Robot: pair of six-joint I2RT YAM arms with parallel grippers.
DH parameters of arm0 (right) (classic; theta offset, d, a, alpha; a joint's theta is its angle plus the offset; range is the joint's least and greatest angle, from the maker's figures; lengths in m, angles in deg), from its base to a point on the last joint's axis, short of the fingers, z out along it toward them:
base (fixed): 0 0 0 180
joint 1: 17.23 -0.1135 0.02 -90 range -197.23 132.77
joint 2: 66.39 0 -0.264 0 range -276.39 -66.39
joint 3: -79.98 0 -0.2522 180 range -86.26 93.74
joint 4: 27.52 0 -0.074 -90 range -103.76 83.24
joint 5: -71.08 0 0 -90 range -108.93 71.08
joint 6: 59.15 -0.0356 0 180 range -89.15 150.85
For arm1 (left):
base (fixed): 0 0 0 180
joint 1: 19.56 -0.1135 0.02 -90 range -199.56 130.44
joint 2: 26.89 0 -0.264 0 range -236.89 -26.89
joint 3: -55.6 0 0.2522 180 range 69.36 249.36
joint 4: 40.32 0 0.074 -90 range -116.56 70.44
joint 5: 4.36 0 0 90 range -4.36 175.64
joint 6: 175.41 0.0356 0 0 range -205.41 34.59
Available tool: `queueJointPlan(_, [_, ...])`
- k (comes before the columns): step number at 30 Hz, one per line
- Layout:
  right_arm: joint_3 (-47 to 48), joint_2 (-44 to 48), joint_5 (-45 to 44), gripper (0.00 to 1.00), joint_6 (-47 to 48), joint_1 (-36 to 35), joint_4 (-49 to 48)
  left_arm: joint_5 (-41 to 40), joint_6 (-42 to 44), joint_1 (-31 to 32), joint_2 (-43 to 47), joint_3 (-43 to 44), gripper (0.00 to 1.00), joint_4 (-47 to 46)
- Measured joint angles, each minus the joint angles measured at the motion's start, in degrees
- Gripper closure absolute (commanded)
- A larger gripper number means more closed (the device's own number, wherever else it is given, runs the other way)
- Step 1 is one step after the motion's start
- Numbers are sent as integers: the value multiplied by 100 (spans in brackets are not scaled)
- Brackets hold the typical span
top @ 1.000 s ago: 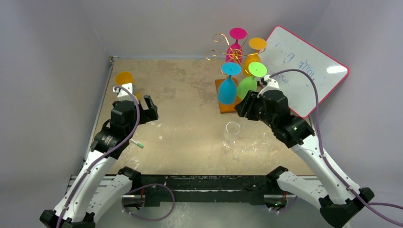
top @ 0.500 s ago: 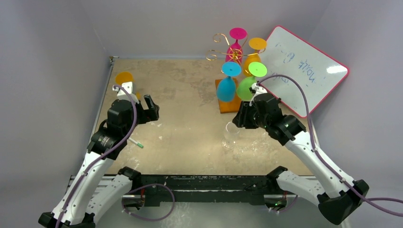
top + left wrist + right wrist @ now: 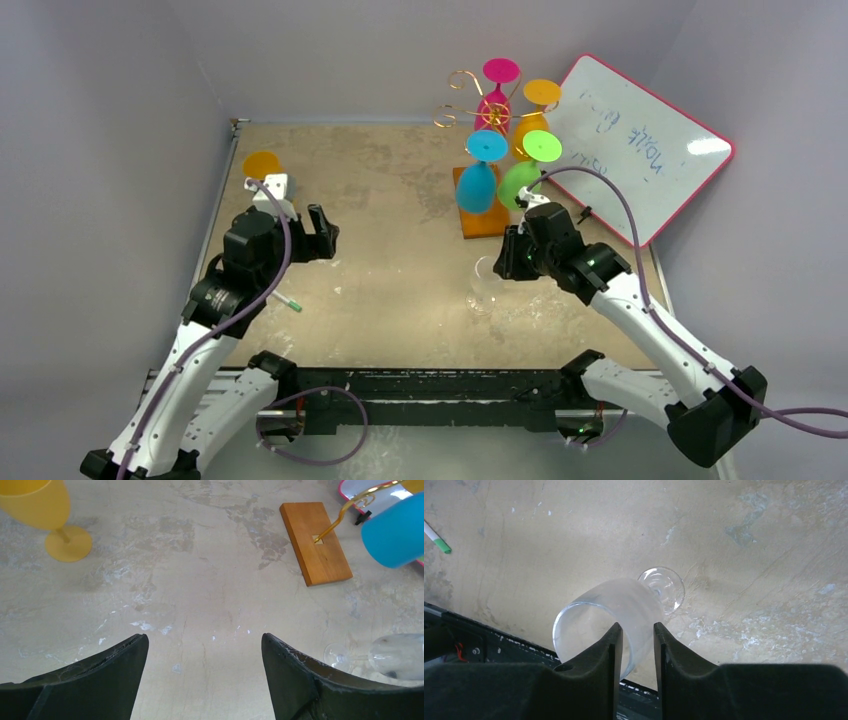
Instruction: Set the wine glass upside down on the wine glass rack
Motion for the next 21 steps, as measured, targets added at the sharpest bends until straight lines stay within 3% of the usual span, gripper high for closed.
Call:
queueJointPlan(8, [0, 105, 46, 100, 153, 0, 48, 686, 863, 0, 422, -63, 17, -413])
queueJointPlan(15, [173, 208, 407, 100, 343, 0, 212, 2011, 2304, 0, 863, -586, 17, -841])
queueJointPlan(21, [651, 236, 1287, 100, 555, 0, 197, 3296, 3532, 0, 949, -833, 19, -903])
